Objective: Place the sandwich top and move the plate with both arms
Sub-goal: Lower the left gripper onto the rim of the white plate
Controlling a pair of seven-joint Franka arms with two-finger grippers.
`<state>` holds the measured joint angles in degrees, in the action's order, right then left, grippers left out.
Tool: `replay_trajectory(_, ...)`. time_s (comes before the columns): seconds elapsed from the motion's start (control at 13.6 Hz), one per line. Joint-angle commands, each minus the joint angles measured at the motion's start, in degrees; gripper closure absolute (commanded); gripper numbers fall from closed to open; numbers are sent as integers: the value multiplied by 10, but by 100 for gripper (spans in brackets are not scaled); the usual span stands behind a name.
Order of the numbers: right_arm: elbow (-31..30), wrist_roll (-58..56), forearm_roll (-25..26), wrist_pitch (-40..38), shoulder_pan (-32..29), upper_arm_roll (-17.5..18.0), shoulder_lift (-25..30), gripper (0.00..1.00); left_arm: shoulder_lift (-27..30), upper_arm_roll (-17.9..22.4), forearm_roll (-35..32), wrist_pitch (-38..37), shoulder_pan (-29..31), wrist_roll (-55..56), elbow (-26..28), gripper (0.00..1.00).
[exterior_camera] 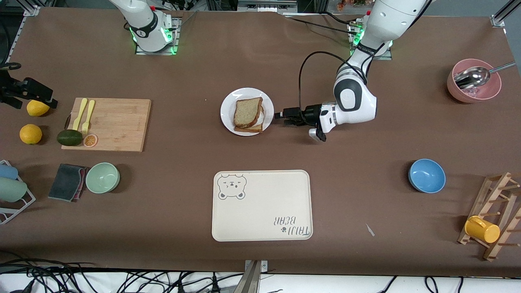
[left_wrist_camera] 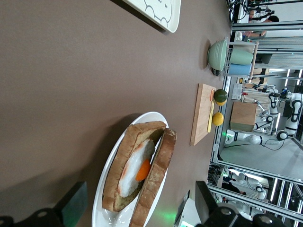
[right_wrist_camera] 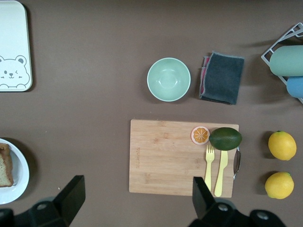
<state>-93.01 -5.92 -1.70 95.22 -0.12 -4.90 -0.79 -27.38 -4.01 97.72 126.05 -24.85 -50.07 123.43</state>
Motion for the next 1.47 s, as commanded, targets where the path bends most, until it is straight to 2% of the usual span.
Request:
replay_trajectory(0.0,-8,5,4,-4,-3,3,12,0,-15,5,20,33,-26,-19,-6,0)
replay_trajectory(0.51,-8,5,3,-4,-3,2,11,0,-29,1,58,54,-72,-39,-7,1)
replay_trajectory(0.66,-8,4,3,-4,-3,2,11,0,-38,1,91,64,-86,-66,-8,3)
replay_trajectory(1.03,-8,5,3,-4,-3,2,11,0,-58,1,120,70,-92,-105,-14,5)
replay_trajectory(1.17,-9,5,4,-4,-3,2,11,0,-58,1,119,70,-93,-105,-15,11)
replay_trajectory(1.39,-8,4,5,-4,-3,2,11,0,-59,1,119,70,-96,-106,-14,28)
